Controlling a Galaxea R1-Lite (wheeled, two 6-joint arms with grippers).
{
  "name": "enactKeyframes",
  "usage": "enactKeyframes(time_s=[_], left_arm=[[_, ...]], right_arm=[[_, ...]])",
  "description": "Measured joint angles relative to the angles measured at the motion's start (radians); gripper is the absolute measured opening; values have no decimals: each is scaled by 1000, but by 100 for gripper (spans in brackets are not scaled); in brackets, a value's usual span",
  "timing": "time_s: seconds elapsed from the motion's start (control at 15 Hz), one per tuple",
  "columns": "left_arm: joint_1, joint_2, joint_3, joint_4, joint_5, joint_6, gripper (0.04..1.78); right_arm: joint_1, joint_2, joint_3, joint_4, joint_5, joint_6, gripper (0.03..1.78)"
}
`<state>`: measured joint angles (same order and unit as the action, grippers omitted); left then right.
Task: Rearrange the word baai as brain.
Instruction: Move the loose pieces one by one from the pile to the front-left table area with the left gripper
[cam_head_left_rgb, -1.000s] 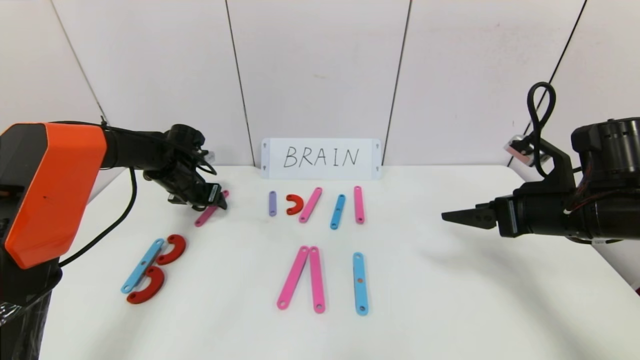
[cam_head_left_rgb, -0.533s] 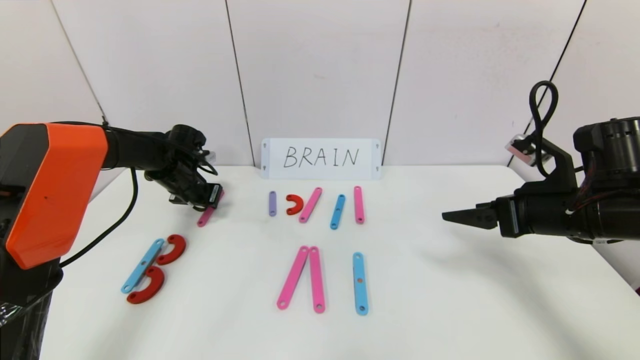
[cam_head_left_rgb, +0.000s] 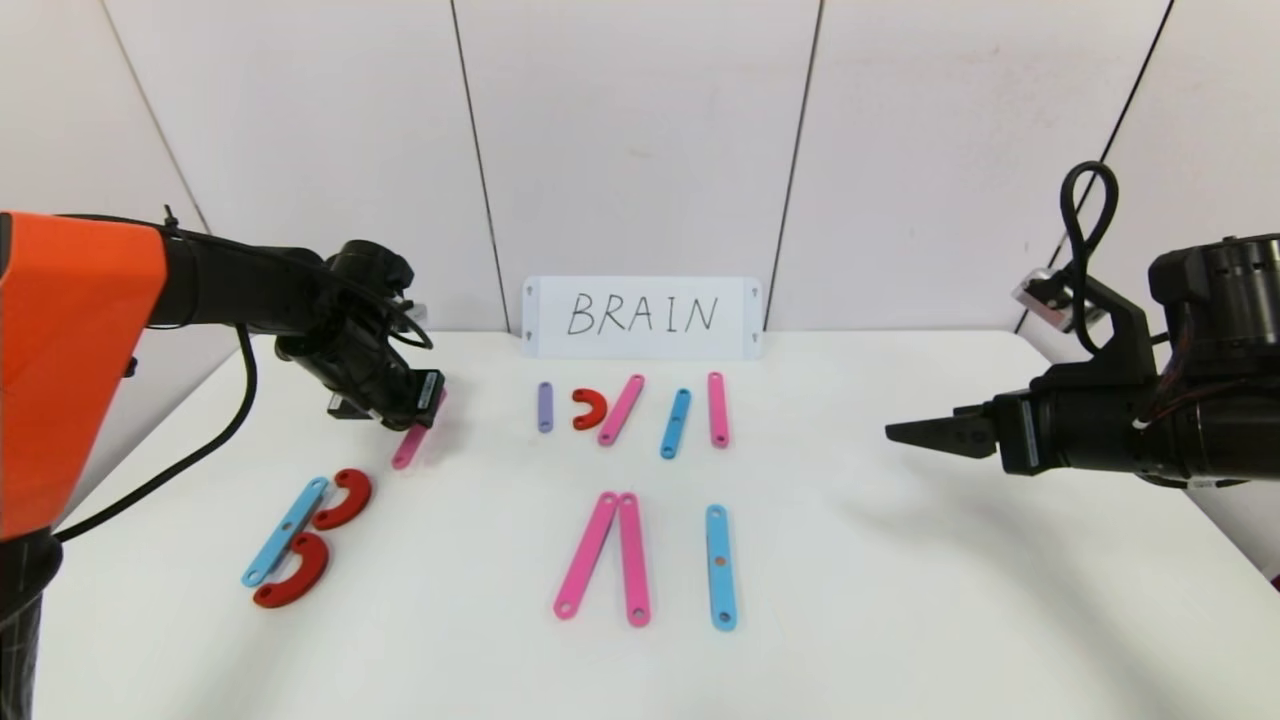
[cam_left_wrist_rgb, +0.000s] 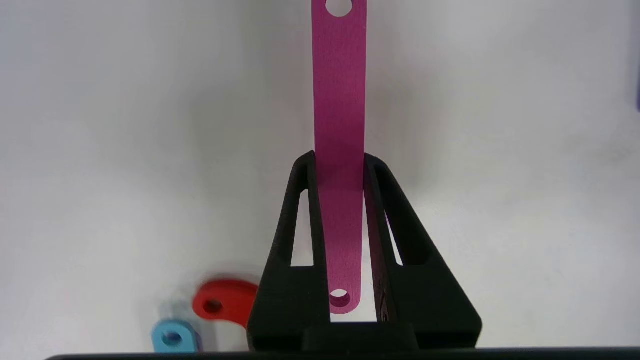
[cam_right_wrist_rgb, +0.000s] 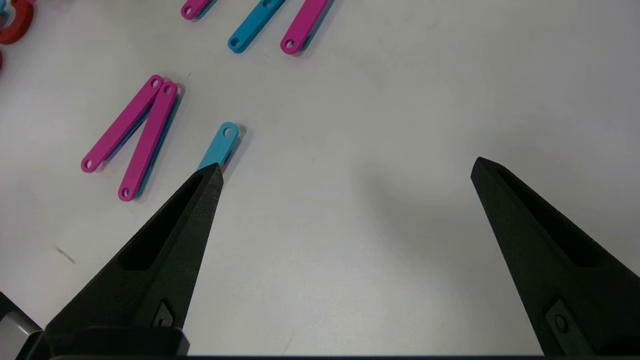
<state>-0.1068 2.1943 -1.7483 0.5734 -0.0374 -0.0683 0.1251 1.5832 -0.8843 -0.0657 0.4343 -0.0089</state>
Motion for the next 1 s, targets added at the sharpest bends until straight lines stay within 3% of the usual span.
enactKeyframes(time_s=[0.47,1.0], left_arm=[[-135,-251,370,-16,92,-226,27],[-173,-307,553,-140,94,-228,27]], right_arm=[[7,1,6,0,-1,0,174],[11,3,9,0,-3,0,174]])
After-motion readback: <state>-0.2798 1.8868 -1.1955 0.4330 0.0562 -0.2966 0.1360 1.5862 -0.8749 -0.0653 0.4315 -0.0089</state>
